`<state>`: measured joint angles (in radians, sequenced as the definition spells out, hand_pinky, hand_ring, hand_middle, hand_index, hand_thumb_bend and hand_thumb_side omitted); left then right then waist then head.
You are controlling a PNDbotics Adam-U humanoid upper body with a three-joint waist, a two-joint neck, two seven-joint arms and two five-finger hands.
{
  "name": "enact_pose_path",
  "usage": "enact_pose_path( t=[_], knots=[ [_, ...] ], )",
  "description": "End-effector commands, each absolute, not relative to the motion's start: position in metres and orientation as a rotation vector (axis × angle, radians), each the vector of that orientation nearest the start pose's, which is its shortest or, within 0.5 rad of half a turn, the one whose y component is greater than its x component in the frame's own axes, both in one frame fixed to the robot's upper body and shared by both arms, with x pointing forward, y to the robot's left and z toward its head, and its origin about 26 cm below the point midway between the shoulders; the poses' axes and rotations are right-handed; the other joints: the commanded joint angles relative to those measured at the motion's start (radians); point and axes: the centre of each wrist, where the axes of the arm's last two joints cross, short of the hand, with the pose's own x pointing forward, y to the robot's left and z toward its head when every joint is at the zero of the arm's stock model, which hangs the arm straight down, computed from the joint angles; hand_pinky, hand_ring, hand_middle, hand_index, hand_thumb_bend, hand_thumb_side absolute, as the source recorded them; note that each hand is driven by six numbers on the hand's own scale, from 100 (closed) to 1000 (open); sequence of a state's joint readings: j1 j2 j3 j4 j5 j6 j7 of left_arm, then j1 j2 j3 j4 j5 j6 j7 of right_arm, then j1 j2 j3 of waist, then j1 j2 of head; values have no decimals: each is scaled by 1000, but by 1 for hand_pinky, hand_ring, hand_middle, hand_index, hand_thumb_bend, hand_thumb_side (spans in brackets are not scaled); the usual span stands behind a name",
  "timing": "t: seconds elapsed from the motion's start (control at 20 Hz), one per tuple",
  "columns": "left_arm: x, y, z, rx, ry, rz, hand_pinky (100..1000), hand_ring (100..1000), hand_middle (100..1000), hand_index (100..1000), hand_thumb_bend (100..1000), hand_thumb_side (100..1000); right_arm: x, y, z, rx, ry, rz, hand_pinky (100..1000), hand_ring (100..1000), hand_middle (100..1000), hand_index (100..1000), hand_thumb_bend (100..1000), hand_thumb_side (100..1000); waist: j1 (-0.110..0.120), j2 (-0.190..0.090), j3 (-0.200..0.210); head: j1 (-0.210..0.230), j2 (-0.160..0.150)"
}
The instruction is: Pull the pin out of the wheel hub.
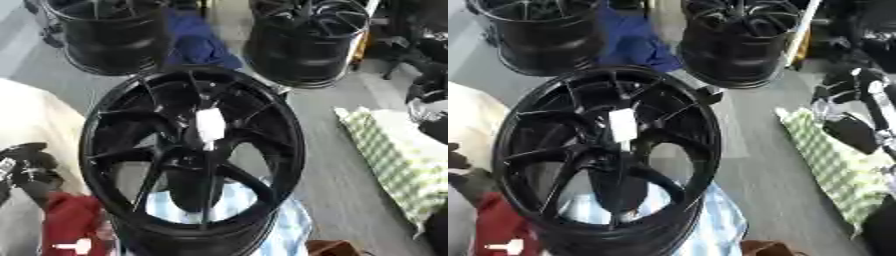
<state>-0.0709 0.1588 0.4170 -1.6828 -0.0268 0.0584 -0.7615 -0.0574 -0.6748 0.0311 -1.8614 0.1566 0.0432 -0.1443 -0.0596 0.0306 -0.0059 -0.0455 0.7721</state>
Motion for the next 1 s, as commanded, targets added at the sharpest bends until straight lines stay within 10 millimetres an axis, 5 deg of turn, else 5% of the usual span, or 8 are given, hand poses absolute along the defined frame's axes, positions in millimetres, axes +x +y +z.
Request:
enact_pose_path(
  t=[0.05,0.35,0.6,1.0],
  knots=[
    [272,383,69,-90,-1635,-481,635,733,650,825,100,729,280,-348,159,-739,-1858,672,642,672,657,821,100,382,1,-11,3,2,-2],
    [272,382,70,-93,-1635,-489,636,733,649,827,100,731,283,-347,172,-739,-1861,739,651,677,666,832,100,374,-1,-13,8,-3,-2],
    [272,381,70,-100,-1635,-503,638,738,654,830,100,736,292,-338,203,-710,-1864,918,671,692,692,857,100,363,-2,-12,15,-16,-2],
    [277,379,72,-114,-1652,-538,640,746,660,833,100,734,311,-286,272,-449,-1793,1438,746,803,823,935,223,428,6,6,44,-54,-2]
  ],
)
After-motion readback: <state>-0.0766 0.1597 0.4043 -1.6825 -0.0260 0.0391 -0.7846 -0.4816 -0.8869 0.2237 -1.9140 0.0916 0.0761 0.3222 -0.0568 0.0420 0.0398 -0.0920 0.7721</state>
